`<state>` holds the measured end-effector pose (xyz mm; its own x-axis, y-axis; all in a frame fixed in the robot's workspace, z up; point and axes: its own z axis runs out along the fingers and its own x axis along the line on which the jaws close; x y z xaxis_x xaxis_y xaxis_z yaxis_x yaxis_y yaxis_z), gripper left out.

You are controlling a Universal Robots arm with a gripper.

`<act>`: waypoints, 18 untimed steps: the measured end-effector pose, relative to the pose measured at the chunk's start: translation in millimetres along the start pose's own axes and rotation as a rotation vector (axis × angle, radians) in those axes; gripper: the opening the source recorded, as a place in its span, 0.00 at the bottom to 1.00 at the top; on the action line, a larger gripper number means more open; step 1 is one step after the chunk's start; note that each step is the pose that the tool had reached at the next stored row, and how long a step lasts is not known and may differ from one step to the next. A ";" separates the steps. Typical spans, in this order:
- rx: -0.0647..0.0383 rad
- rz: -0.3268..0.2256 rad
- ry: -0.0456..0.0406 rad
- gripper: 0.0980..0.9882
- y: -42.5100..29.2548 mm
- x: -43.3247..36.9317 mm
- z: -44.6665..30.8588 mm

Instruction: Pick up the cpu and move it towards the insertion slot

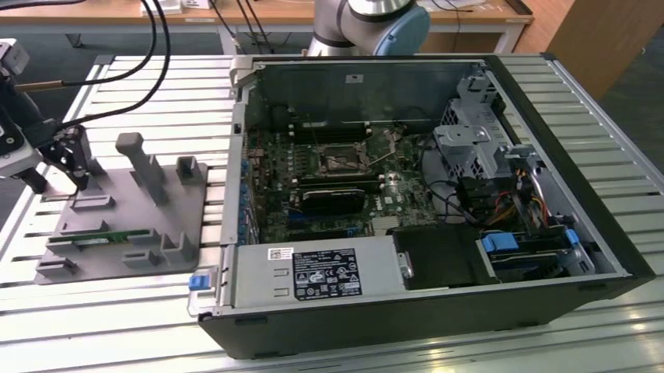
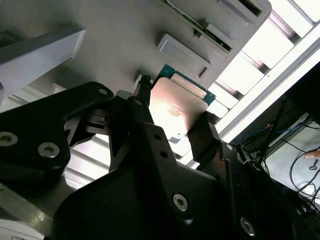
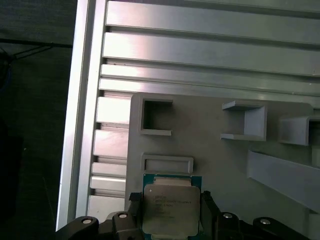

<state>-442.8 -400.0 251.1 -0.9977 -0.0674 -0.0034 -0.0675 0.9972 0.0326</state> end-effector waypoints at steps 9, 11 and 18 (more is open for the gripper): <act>0.000 0.000 -0.0001 0.51 0.2 0.0 -6.6; 0.000 0.000 -0.0001 0.51 0.3 -0.1 -8.5; 0.000 0.000 0.0001 0.51 0.6 -0.1 -14.7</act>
<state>-442.8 -400.0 265.8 -0.9977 -0.0674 -0.0033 -0.0675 0.9972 0.0326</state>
